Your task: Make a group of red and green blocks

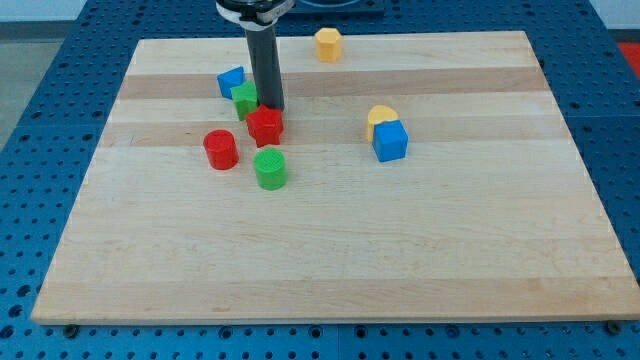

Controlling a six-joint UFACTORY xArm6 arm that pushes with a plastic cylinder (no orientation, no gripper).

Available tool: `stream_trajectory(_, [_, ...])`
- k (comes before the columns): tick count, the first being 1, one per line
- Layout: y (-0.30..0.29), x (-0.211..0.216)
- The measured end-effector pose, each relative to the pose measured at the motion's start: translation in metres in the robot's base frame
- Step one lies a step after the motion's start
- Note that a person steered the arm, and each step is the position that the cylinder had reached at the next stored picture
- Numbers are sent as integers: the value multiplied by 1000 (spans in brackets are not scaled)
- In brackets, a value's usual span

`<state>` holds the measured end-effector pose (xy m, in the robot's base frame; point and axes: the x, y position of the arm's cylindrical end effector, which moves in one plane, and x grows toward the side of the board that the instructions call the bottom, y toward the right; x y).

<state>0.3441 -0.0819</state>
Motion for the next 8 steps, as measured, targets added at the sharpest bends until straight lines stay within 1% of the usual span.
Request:
stream_trajectory(1, [27, -5])
stream_trajectory(2, [43, 11])
stream_trajectory(3, [32, 56])
stream_trajectory(4, [7, 64])
stream_trajectory(5, [-19, 45])
stream_trajectory(6, [4, 44])
stream_trajectory(7, [38, 25])
stream_trajectory(8, [32, -26])
